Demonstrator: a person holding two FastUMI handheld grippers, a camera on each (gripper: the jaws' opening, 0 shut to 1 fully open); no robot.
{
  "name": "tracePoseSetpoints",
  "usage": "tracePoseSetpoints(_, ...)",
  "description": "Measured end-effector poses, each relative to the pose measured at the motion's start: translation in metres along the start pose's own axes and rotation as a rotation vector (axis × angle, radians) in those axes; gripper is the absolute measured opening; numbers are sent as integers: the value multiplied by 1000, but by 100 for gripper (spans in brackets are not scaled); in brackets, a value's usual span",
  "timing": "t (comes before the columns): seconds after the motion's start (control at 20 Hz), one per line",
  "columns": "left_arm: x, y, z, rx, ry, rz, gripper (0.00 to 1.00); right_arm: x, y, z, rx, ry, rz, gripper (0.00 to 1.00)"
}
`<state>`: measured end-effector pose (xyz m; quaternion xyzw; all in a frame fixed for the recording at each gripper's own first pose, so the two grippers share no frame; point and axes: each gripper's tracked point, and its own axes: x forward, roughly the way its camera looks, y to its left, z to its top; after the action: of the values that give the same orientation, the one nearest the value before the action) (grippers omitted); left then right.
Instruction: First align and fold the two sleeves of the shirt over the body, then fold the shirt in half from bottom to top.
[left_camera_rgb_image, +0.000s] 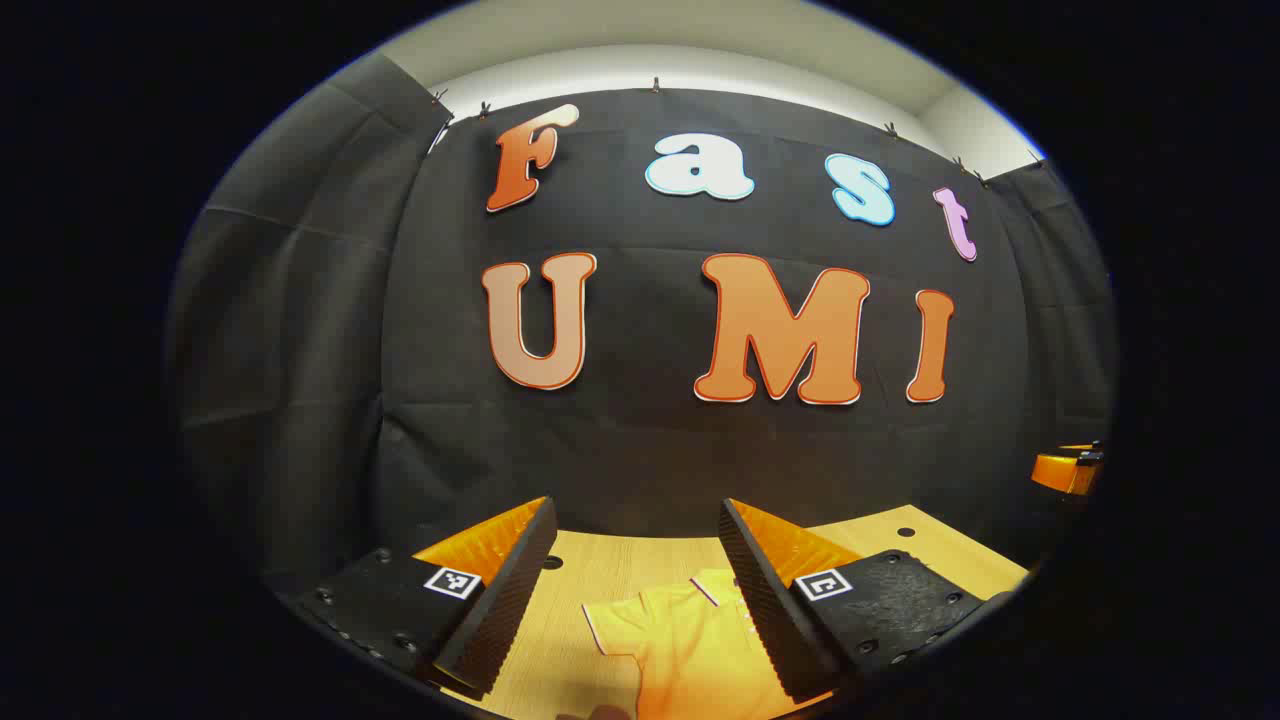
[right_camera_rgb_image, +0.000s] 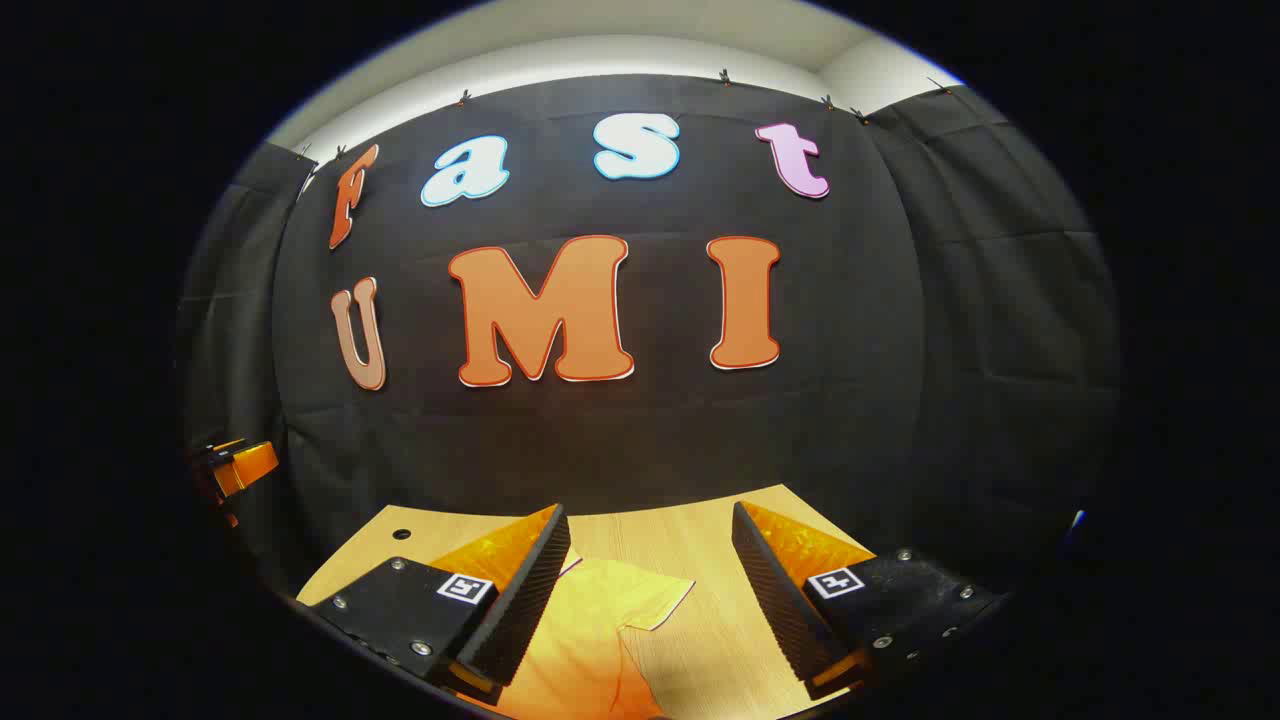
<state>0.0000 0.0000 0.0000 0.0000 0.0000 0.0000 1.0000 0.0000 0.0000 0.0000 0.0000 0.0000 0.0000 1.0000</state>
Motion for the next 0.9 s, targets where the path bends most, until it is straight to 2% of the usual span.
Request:
tracePoseSetpoints(0.3, -5, -6, 10, -1, -21, -7, 98, -4, -4, 5, 27, -15, -2, 98)
tracePoseSetpoints(0.45, -11, -1, 13, -8, -31, 14, 98, -5, -2, 11, 20, -42, 6, 99)
tracePoseSetpoints(0.9, -25, 23, 6, -24, -17, 61, 98, -3, 14, 4, 12, -19, 46, 99)
